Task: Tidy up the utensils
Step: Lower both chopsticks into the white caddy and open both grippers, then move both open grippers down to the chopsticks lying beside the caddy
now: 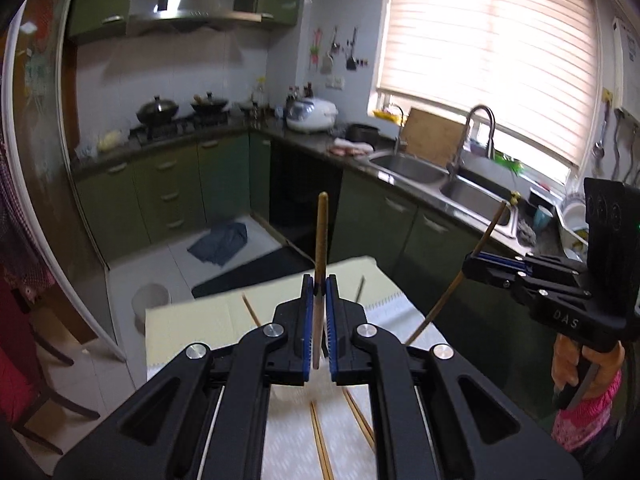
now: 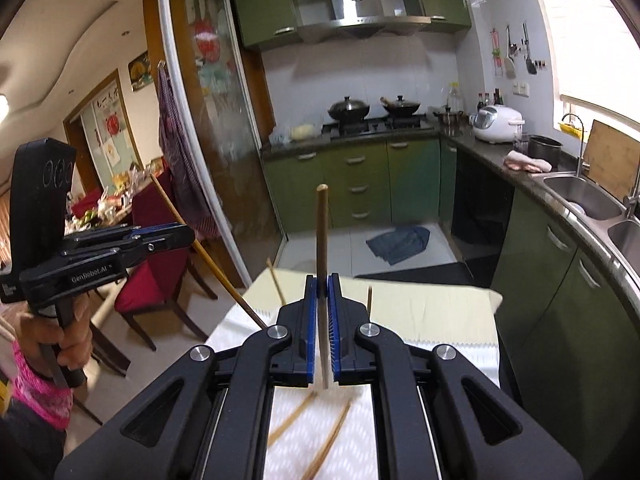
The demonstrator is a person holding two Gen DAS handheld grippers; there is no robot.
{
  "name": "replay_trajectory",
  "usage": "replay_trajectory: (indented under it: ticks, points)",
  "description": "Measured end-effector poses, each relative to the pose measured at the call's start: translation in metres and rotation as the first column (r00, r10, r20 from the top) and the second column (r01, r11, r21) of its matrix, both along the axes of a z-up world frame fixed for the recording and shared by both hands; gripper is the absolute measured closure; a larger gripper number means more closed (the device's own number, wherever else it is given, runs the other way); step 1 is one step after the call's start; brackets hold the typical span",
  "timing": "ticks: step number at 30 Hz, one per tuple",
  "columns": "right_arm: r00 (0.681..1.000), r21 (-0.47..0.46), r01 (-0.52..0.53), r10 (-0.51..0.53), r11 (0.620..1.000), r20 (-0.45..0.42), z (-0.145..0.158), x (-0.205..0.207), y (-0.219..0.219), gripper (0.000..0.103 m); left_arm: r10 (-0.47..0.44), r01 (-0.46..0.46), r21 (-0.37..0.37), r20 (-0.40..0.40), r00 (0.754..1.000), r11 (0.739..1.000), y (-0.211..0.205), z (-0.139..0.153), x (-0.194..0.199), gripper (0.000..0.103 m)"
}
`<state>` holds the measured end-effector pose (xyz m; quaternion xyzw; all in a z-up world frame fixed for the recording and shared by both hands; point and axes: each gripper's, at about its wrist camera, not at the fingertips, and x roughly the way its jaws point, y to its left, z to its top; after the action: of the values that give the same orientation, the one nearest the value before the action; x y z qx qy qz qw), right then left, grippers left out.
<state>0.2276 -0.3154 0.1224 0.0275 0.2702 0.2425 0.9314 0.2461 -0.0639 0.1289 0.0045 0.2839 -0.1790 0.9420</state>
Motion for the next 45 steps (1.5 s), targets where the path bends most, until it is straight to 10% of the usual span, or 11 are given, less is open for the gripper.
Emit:
replay_trajectory:
  ticks: [19, 34, 39, 45]
  points:
    - [0.996, -0.072, 0.041, -0.046, 0.997, -0.075, -0.062, 0.088, 0.033, 0.096, 0.068, -0.057, 0.069, -0.165, 0.984, 0.996, 0.009, -0.098, 0.067, 0.090]
    - [0.998, -0.052, 0.002, -0.005, 0.999, -0.070, -0.066, 0.005, 0.008, 0.081, 0.043, -0.022, 0.126, -0.167, 0.985, 0.992, -0.001, -0.111, 0.011, 0.069]
    - [0.975, -0.117, 0.017, -0.042, 0.993, -0.218, -0.131, -0.017, -0.012, 0.081, 0.010, 0.046, 0.161, -0.330, 0.944, 0.986, -0.008, -0.179, -0.006, 0.069]
    - [0.938, -0.174, 0.080, -0.134, 0.981, -0.320, -0.183, -0.014, -0.043, 0.075, 0.026, 0.084, 0.170, -0.563, 0.826, 0.982, -0.013, -0.272, 0.001, 0.069]
